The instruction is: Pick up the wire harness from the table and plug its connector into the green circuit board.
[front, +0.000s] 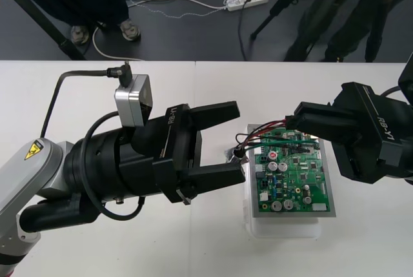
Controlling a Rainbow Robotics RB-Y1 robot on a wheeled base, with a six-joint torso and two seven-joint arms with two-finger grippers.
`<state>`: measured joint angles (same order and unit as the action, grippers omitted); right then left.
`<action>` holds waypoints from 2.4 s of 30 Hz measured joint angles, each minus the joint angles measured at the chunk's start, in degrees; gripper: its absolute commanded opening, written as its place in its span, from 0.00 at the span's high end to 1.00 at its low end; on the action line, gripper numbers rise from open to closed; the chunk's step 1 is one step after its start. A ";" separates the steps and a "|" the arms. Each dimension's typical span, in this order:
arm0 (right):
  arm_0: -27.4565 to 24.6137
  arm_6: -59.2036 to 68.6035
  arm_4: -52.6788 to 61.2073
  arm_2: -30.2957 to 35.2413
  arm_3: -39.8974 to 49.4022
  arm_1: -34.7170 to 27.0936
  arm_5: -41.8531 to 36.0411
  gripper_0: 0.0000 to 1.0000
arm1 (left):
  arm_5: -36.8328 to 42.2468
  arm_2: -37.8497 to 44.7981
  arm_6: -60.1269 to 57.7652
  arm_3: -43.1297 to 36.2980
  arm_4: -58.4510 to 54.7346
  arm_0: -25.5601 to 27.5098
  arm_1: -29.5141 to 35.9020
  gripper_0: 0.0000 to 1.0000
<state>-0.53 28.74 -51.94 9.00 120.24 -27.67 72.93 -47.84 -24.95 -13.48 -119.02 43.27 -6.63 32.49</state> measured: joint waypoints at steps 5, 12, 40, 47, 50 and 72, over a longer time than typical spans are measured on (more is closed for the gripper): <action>-0.81 0.00 0.01 0.59 0.52 0.00 -0.01 1.00 | 1.04 0.00 0.00 0.00 0.45 -1.35 0.00 0.00; -0.88 0.00 0.01 0.63 0.52 0.00 -0.02 1.00 | 1.42 -0.02 0.00 0.00 1.68 -3.72 0.01 0.00; -0.92 0.00 0.05 0.63 1.30 0.71 -0.02 1.00 | 3.67 -3.54 0.00 -0.11 3.27 -14.84 15.15 0.00; -0.93 0.00 0.07 0.63 1.63 1.46 -0.04 1.00 | 3.68 -3.57 0.01 -0.20 3.28 -15.51 15.49 0.00; -0.93 0.00 0.08 0.62 1.76 1.80 -0.09 1.00 | 3.68 -3.58 0.01 -0.28 3.28 -15.51 15.49 0.00; -1.35 -1.51 0.10 -1.67 1.90 6.82 -1.99 1.00 | 4.16 -3.58 0.02 -0.49 3.28 -16.12 15.49 0.00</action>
<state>-1.88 27.23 -51.84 7.33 122.14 -20.85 70.94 -43.68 -28.54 -13.46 -119.50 46.54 -22.75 47.98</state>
